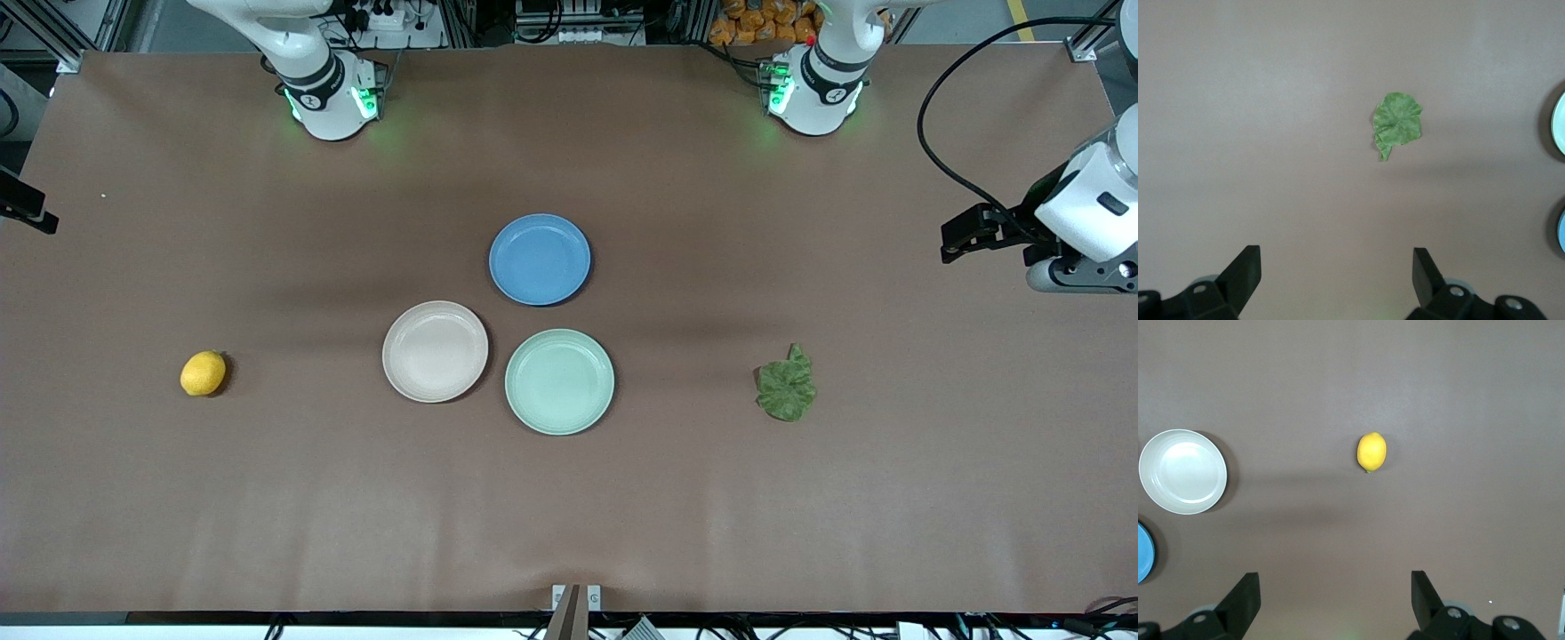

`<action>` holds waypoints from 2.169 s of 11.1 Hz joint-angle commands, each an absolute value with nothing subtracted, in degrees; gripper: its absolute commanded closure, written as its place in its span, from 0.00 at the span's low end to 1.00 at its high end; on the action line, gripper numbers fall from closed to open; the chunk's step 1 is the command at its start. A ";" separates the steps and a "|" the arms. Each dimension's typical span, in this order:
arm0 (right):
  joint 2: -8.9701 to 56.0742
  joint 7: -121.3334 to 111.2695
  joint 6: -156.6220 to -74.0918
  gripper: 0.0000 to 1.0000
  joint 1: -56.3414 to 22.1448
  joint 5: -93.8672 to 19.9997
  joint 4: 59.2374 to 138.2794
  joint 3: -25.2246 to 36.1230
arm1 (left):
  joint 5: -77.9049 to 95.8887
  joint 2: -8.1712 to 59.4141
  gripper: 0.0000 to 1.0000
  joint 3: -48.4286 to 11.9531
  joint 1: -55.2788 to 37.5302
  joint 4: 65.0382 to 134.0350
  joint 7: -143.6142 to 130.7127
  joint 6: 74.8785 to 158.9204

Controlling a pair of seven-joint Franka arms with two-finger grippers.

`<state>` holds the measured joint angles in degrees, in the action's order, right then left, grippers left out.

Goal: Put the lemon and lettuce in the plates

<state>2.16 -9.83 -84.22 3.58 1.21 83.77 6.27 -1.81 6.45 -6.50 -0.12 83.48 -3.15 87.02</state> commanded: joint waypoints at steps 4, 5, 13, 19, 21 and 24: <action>2.90 -11.69 -87.88 0.00 4.75 1.58 89.02 6.24 | -1.85 5.89 0.00 -6.59 -0.18 84.20 -3.96 86.92; 2.90 -11.69 -88.76 0.00 5.18 1.58 89.99 6.24 | -1.85 6.06 0.00 -6.59 -0.35 84.37 -4.04 87.01; 5.70 -11.08 -95.36 0.00 9.57 1.32 97.91 6.33 | -2.64 14.66 0.00 -6.86 -1.75 84.72 -6.05 92.19; 10.36 -10.99 -96.85 0.00 10.99 -0.34 97.91 6.33 | -2.64 22.57 0.00 -6.94 -3.08 84.90 -9.22 98.07; 12.03 -10.99 -97.47 0.00 11.78 -2.28 97.91 6.33 | -2.64 25.74 0.00 -6.94 -3.86 85.08 -11.41 102.37; 14.67 -10.99 -99.40 0.00 11.95 -2.20 97.82 6.33 | -5.17 28.39 0.00 -6.94 -4.75 88.22 -13.79 109.92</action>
